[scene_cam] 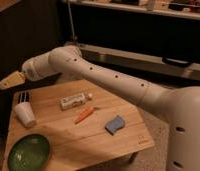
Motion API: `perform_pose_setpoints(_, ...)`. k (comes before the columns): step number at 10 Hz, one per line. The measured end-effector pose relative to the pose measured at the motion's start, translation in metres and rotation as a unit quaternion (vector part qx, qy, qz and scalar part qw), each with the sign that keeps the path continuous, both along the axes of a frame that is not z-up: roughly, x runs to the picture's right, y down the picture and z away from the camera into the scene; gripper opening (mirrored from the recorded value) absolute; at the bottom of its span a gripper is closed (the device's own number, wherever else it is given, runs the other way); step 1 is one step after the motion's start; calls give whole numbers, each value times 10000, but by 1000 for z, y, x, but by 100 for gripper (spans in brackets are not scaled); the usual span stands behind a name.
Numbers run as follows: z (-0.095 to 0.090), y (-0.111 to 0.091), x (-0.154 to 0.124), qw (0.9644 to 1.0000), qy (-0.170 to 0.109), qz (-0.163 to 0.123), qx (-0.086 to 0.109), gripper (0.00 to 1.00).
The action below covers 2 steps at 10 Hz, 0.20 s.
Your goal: Place the eraser in the ceramic cup
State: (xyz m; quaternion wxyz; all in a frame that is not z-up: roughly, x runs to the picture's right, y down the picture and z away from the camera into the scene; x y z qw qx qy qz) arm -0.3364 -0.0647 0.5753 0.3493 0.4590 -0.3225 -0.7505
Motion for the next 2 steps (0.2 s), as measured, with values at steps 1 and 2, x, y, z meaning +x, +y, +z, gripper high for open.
perform_pose_setpoints(1,0,1,-1,10000,-8,-10,-4,80)
perform_pose_setpoints(2,0,1,-2,10000,-11,-15,-3,80)
